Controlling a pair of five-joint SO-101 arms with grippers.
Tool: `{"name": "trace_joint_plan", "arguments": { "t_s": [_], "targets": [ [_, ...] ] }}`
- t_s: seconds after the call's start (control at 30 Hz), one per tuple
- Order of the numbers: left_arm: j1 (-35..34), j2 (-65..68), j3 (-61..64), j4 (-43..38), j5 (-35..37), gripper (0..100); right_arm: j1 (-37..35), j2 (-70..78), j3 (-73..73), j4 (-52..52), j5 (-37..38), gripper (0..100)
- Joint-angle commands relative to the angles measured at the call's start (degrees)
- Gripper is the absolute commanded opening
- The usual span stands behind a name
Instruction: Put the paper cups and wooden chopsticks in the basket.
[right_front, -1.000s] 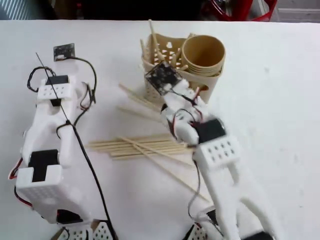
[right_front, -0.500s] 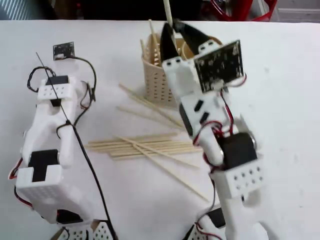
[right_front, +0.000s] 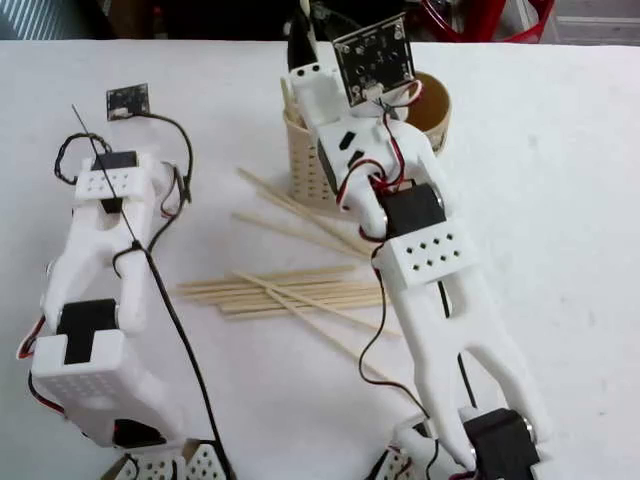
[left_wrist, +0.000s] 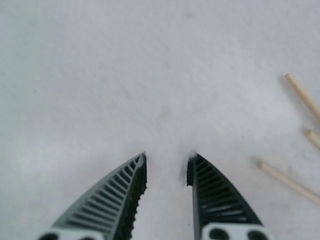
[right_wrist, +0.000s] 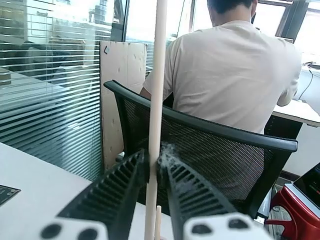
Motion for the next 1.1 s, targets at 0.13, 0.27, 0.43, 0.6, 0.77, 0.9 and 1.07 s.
{"name": "trace_joint_plan", "arguments": {
  "t_s": [0.13,0.27,0.43,0.6,0.77,0.9,1.07],
  "targets": [
    [0.75,-0.4,-0.44,-0.79,0.09,15,1.27,-0.75,-3.16,-1.01,-0.09,8.7],
    [0.75,-0.4,-0.44,-0.79,0.09,15,1.01,-0.84,-3.25,1.71,-0.26,18.1],
    [0.75,-0.4,-0.44,-0.79,0.09,15,1.27,-1.01,-3.25,2.51,0.09,12.5],
    [0.4,-0.4,-0.44,-0.79,0.18,15,2.24,-7.16,-3.43,22.46,0.18,1.2],
    [0.75,-1.19,-1.85,5.45,-6.77,15,5.58,-17.71,-3.16,48.84,1.23,1.7],
    [3.47,-4.0,-4.92,13.8,-17.58,15,9.54,-26.07,-0.88,65.63,10.2,1.7],
    [13.05,-12.53,-3.25,22.59,-32.26,15,17.8,-37.49,13.89,76.7,18.55,1.7]
  ]
}}
